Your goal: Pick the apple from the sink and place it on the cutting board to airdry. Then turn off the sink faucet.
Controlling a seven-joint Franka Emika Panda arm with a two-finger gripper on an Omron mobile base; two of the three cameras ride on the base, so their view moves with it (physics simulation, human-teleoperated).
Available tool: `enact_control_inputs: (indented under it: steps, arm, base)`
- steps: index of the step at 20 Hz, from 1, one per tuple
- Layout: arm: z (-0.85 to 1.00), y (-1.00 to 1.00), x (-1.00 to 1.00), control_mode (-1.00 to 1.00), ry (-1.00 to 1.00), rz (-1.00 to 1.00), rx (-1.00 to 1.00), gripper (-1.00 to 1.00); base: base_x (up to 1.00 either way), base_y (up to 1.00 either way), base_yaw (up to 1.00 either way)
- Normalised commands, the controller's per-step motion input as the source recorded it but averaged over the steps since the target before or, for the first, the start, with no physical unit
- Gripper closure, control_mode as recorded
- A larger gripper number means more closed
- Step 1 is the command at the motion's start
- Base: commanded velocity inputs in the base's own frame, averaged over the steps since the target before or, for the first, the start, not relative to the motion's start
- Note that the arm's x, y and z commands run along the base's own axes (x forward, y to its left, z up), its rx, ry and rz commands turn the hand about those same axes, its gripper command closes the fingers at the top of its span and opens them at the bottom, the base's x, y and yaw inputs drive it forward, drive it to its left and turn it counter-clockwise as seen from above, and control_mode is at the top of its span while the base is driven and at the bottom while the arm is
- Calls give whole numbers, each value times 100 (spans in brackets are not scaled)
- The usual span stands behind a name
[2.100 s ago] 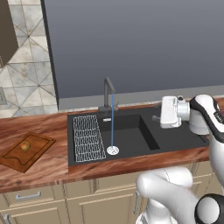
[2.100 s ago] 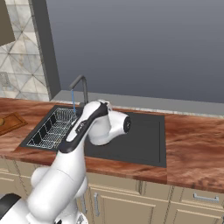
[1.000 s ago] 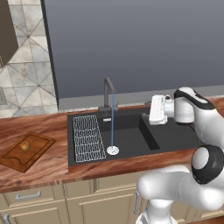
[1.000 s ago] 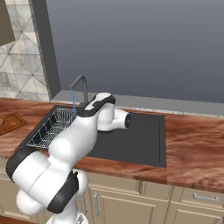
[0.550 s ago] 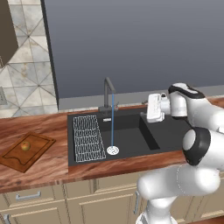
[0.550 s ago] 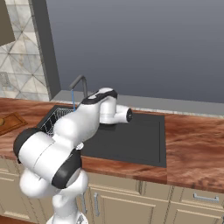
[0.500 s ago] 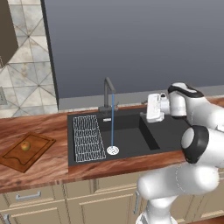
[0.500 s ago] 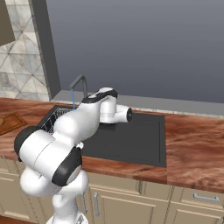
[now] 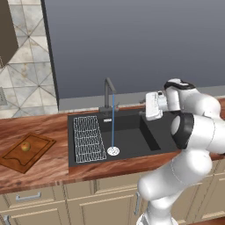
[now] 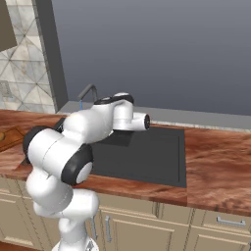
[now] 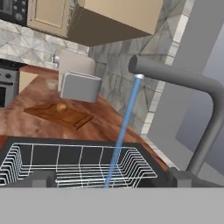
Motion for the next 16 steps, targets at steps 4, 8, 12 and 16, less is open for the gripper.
enact_control_inputs:
  steps: [4,8,12,16]
  arm:
    - [-34,4,12,-100,0,1,0,-100]
    - [-37,11,12,-100,0,3,0,-100]
    - [-5,3,24,-100,0,2,0,-100]
    - [0,0,25,-100,0,3,0,-100]
  base:
    - [0,0,0]
    - [0,0,0]
    - [0,0,0]
    - [0,0,0]
